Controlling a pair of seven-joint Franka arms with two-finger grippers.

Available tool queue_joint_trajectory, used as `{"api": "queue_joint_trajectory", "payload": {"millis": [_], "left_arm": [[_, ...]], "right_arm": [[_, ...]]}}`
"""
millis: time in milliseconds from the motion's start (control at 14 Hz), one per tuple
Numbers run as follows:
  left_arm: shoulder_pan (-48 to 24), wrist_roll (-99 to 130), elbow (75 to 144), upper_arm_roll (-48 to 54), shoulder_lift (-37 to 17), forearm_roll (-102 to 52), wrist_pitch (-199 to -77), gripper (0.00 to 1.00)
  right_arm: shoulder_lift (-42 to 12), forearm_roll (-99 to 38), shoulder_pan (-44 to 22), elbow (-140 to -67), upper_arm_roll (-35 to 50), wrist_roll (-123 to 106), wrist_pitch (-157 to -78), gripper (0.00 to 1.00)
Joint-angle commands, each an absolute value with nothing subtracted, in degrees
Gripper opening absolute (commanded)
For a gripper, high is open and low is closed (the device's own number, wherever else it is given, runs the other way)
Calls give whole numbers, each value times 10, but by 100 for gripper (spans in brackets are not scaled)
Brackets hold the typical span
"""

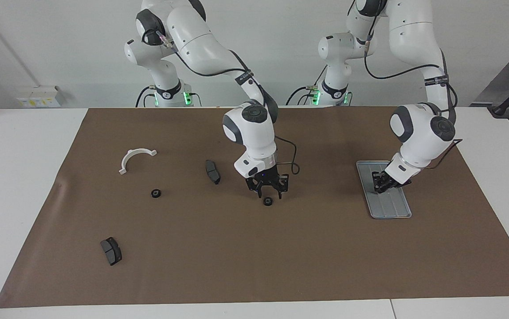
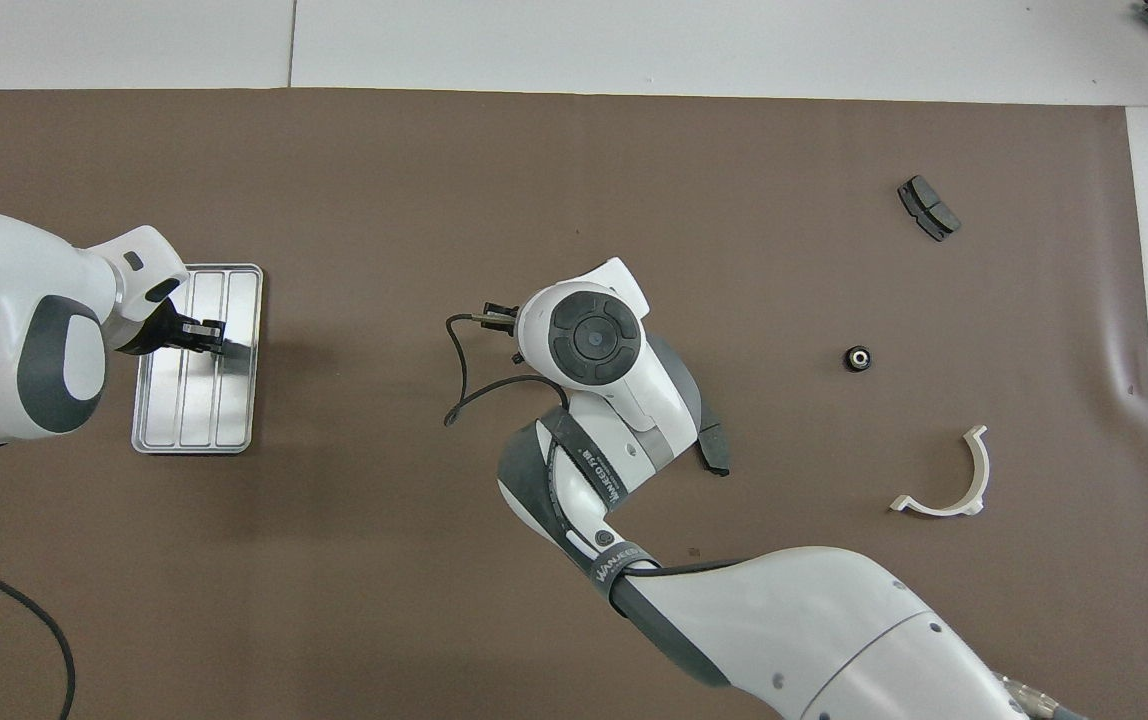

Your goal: Pick bearing gear from pile to tray

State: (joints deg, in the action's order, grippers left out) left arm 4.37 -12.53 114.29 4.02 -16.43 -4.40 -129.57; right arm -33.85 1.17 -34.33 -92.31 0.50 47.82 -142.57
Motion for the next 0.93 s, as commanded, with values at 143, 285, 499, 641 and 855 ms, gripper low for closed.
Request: {"api": "queue_joint_trajectory", "payload": {"millis": [143, 285, 499, 641, 855], "left_arm": [[21, -127, 1138, 37, -148, -57, -1296, 44], [16, -127, 1121, 37, -149, -57, -1275, 45], [5, -111, 1101, 37, -150, -57, -1260, 44], [-35, -51, 1066, 34, -156, -51, -1221, 43], [-102, 81, 1051, 34, -163, -50, -1219, 37]], "right_arm": [[-282, 49, -311, -932, -19, 474, -1369, 100], [-252, 49, -273, -939, -19, 416, -1331, 100], [-220, 48, -206, -949, -18, 302, -1275, 100], [-199, 46, -162, -972, -18, 208, -1253, 100], [-173, 41, -112, -1024, -18, 85, -1252, 100]]}}
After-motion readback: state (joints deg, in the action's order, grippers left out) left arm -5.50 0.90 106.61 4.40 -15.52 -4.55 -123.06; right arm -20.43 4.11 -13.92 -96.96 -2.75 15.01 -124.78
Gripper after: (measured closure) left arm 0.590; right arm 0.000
